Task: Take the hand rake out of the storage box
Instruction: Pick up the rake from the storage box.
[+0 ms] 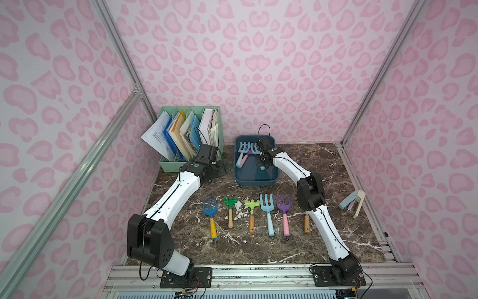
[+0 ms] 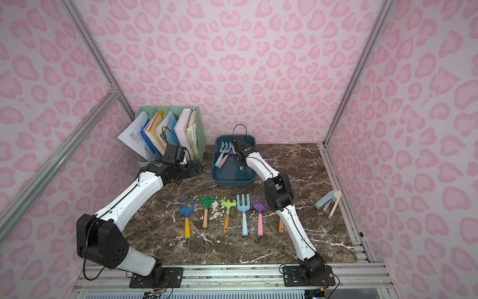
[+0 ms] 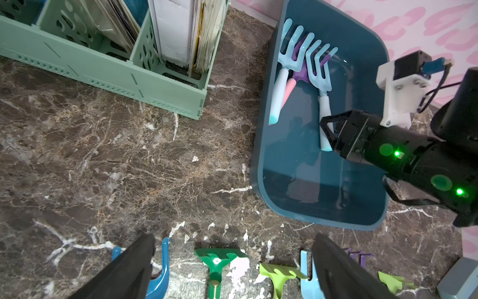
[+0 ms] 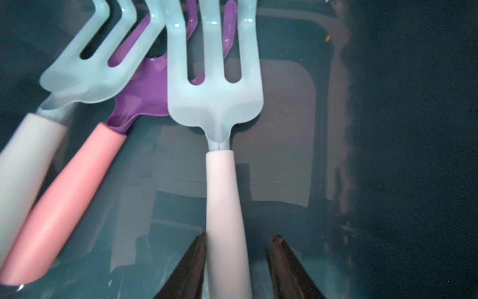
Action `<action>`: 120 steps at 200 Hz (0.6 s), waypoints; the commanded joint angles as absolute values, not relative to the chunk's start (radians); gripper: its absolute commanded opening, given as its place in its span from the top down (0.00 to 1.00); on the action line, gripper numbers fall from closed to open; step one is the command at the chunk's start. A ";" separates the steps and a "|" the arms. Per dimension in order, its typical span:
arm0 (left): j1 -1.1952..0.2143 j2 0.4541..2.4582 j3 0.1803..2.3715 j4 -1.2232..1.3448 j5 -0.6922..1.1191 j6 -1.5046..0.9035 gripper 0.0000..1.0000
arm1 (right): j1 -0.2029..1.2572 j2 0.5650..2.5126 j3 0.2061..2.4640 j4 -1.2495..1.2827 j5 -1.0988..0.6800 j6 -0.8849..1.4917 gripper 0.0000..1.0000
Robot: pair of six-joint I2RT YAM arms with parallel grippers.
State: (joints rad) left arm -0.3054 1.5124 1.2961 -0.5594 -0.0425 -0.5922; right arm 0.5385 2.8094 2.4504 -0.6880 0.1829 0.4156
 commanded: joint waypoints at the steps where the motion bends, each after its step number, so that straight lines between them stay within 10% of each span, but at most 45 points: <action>1: -0.319 1.477 1.256 -0.505 -0.090 -0.566 0.02 | 0.538 2.822 2.466 -0.645 0.231 0.375 0.56; 42: -0.341 1.381 1.123 -0.456 -0.130 -0.557 0.02 | 0.556 2.851 2.498 -0.639 0.232 0.336 0.61; 120: -0.373 1.270 1.072 -0.484 -0.181 -0.533 0.02 | 0.596 2.681 2.460 -0.694 0.331 0.377 1.00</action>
State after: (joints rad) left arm -0.3660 1.2964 1.0832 -0.4866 -0.1780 -0.5434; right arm 0.5774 2.7461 2.4714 -0.7048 0.2604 0.3630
